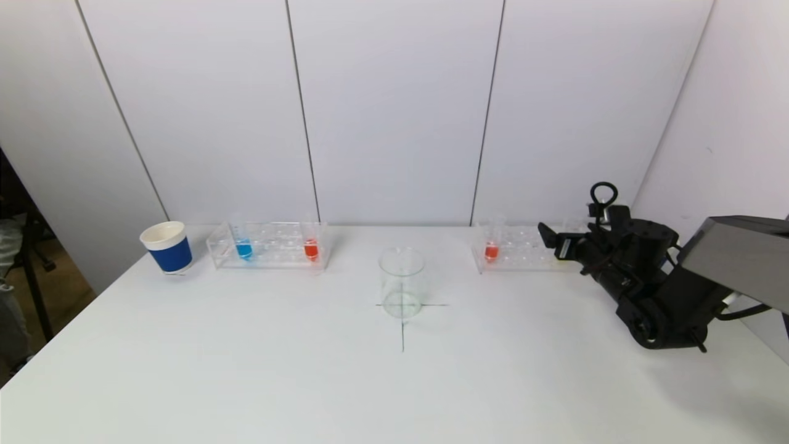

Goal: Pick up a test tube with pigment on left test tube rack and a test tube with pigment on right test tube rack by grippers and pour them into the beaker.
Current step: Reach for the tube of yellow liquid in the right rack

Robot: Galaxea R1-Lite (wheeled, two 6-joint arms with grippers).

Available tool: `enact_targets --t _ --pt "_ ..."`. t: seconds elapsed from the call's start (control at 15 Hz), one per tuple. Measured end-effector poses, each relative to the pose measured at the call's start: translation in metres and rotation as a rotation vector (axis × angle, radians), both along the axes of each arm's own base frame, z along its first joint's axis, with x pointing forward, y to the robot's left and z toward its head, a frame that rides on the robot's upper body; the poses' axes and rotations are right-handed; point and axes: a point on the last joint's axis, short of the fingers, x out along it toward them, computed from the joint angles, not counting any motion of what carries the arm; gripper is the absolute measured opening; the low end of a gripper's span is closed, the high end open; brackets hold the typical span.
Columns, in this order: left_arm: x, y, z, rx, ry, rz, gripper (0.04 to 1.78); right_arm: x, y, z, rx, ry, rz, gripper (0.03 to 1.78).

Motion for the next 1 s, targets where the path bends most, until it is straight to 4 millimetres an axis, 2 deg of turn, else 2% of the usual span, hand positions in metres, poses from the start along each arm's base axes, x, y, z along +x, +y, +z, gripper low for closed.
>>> enact_targets --t 0.53,0.67,0.8,1.0 --pt "0.0000 0.0000 0.0000 0.000 0.000 0.001 1.76 0.0010 -0.0005 0.0003 0.000 -0.004 -0.001 1.77" --pt "0.0000 0.0000 0.0000 0.000 0.000 0.001 1.76 0.0012 -0.0002 0.0001 0.000 -0.007 -0.004 1.73" --pt "0.0000 0.0000 0.0000 0.000 0.000 0.001 1.76 0.0014 -0.0002 -0.0002 -0.002 -0.007 -0.009 1.58" --pt "0.0000 0.0000 0.0000 0.000 0.000 0.000 1.76 0.0015 -0.0002 -0.0010 -0.002 -0.006 -0.009 1.17"
